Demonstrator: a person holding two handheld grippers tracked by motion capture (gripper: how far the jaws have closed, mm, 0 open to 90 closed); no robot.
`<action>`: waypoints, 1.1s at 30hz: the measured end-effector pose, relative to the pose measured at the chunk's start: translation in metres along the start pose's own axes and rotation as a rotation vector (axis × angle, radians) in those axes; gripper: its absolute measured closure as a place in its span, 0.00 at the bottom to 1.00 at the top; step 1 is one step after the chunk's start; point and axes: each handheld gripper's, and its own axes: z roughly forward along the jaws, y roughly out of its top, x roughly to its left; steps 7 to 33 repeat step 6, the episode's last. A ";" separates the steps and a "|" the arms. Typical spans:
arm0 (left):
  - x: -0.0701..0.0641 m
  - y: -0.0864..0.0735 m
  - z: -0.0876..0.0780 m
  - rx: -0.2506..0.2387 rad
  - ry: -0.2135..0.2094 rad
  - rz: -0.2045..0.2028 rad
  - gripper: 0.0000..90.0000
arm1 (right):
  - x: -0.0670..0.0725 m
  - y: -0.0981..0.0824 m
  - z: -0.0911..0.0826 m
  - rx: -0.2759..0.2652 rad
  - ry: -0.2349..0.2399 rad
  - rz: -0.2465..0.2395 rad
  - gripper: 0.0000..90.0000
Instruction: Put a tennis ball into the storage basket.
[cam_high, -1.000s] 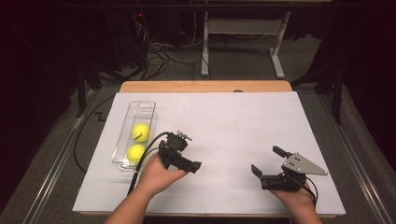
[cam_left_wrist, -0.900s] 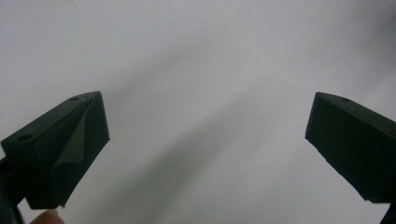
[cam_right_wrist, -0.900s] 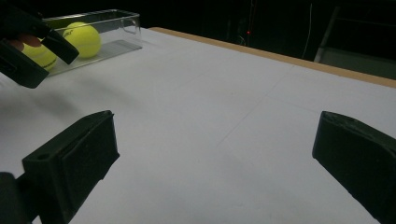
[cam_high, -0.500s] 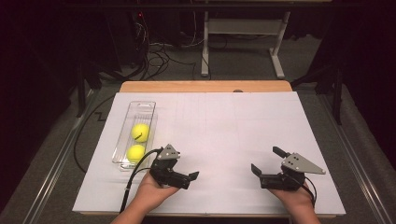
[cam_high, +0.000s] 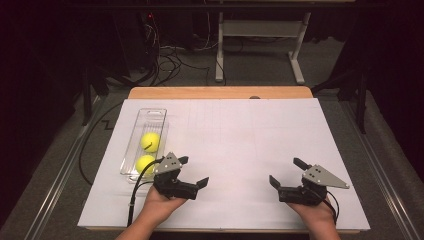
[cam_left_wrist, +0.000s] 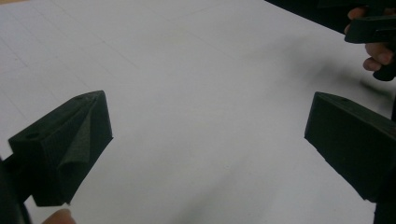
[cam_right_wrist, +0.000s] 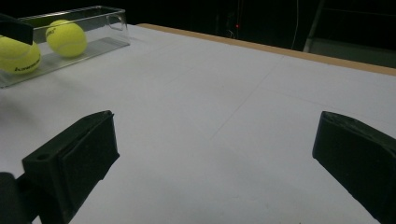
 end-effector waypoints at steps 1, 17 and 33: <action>0.000 0.000 0.000 -0.004 0.000 -0.004 0.02 | -0.001 0.000 0.000 0.000 -0.002 0.000 0.00; 0.003 0.002 -0.001 -0.031 0.007 -0.023 0.02 | -0.002 0.000 -0.004 -0.011 0.000 0.001 0.00; 0.003 0.002 -0.001 -0.031 0.007 -0.023 0.02 | -0.002 0.000 -0.004 -0.011 0.000 0.001 0.00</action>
